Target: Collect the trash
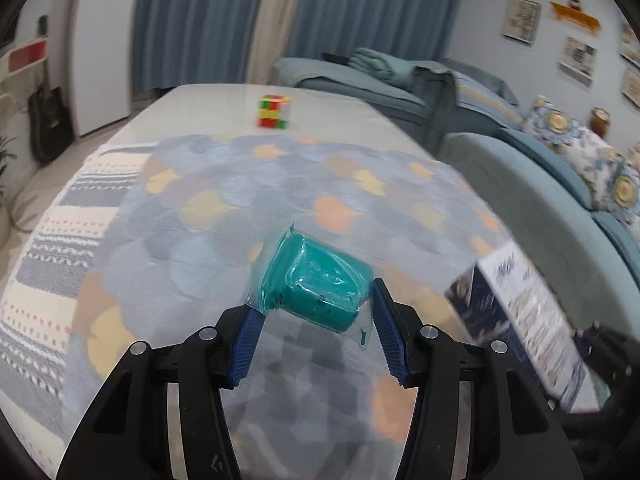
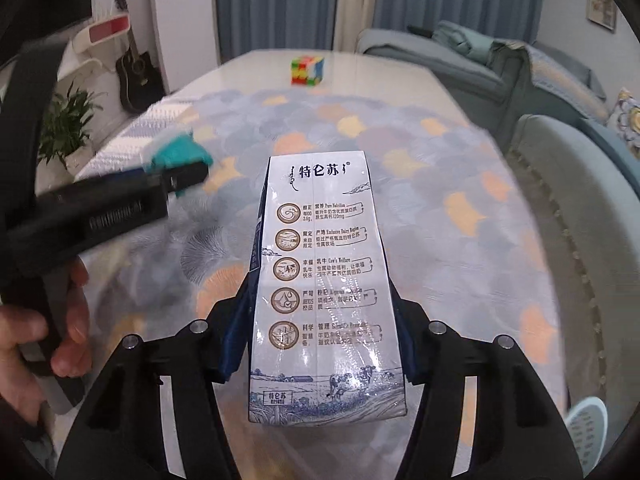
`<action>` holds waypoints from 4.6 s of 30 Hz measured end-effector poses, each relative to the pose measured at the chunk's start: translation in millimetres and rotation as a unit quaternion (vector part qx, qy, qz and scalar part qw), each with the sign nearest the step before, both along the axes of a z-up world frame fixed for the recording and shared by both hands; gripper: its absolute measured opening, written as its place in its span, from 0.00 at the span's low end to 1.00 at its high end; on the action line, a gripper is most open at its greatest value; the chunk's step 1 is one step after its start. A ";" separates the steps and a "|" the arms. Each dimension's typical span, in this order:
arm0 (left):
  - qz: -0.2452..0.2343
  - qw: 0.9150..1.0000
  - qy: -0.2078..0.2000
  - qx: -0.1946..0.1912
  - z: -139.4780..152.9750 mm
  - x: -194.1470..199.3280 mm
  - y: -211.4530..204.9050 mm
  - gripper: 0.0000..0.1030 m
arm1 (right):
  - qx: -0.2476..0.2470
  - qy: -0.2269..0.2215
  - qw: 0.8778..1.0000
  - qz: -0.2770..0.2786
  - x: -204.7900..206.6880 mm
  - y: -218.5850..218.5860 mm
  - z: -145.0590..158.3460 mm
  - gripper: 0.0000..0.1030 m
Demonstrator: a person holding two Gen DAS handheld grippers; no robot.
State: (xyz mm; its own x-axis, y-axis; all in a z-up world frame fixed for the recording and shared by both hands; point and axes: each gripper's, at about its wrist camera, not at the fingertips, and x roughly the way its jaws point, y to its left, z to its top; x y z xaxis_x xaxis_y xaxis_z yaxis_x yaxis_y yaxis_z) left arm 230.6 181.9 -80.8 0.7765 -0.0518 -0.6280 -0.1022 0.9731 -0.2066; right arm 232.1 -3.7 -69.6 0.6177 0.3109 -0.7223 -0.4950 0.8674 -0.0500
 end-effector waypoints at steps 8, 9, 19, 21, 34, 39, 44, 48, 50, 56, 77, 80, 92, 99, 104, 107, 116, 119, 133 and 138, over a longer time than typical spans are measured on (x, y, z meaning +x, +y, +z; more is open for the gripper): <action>-0.075 0.997 -0.030 -0.018 51.4 -52.3 -82.9 0.49 | 0.028 -0.025 0.997 -0.068 -65.3 -106.4 52.1 0.54; -0.087 0.995 -0.035 -0.017 58.8 -57.6 -96.5 0.49 | 0.031 -0.024 0.996 -0.079 -72.1 -121.0 56.3 0.54; -0.224 0.972 -0.064 -0.026 118.1 -97.0 -258.2 0.49 | 0.057 -0.031 0.968 -0.242 -132.0 -288.6 82.4 0.54; -0.250 0.966 -0.062 -0.020 117.7 -105.5 -294.0 0.49 | 0.065 -0.030 0.961 -0.267 -141.0 -315.2 80.0 0.54; -0.347 0.937 0.045 0.010 32.6 -100.7 -434.1 0.49 | 0.059 0.065 0.914 -0.396 -151.3 -436.0 13.0 0.54; -0.363 0.929 0.073 0.012 13.0 -87.6 -447.1 0.50 | 0.065 0.105 0.900 -0.417 -131.2 -454.1 -17.2 0.55; -0.357 0.930 0.084 -0.006 0.5 -78.6 -444.2 0.68 | 0.090 0.130 0.889 -0.429 -122.7 -469.3 -39.3 0.59; -0.356 0.930 0.087 -0.023 0.5 -76.7 -444.9 0.72 | 0.110 0.122 0.888 -0.429 -133.9 -476.4 -42.2 0.67; -0.357 0.930 0.085 -0.026 2.9 -77.2 -443.8 0.72 | 0.113 0.118 0.888 -0.429 -138.7 -479.1 -41.3 0.67; -0.354 0.931 0.074 -0.037 13.6 -86.6 -436.9 0.75 | 0.119 0.103 0.895 -0.418 -153.9 -478.2 -31.3 0.67; -0.216 0.975 -0.043 0.023 69.5 -188.7 -301.2 0.79 | 0.046 -0.118 0.886 -0.445 -245.1 -332.9 61.0 0.76; -0.186 0.979 -0.060 0.050 71.2 -207.4 -286.3 0.82 | 0.084 -0.108 0.878 -0.459 -251.6 -328.1 59.6 0.78; -0.139 0.987 -0.077 0.026 60.0 -225.3 -262.8 0.86 | 0.020 -0.222 0.875 -0.430 -275.3 -270.3 65.2 0.78; -0.125 0.984 -0.105 0.071 62.8 -233.9 -271.3 0.88 | 0.029 -0.199 0.882 -0.426 -268.0 -268.7 56.6 0.78; -0.126 0.983 -0.107 0.080 63.5 -235.9 -275.2 0.90 | 0.027 -0.198 0.882 -0.427 -267.3 -268.8 54.4 0.78; -0.121 0.983 -0.108 0.083 63.5 -236.3 -274.7 0.90 | 0.020 -0.201 0.880 -0.430 -268.9 -270.9 53.5 0.78; -0.120 0.984 -0.103 0.081 60.6 -234.1 -273.3 0.90 | 0.035 -0.184 0.881 -0.435 -266.0 -279.7 48.8 0.78; -0.120 0.984 -0.102 0.082 60.7 -234.3 -273.7 0.90 | 0.033 -0.188 0.882 -0.432 -266.5 -278.2 49.8 0.78; -0.132 0.983 -0.098 0.080 60.7 -234.1 -276.1 0.90 | 0.039 -0.181 0.884 -0.430 -265.6 -279.6 48.7 0.78; -0.133 0.983 -0.098 0.080 60.9 -233.6 -274.8 0.90 | 0.040 -0.180 0.884 -0.429 -264.8 -281.4 48.9 0.78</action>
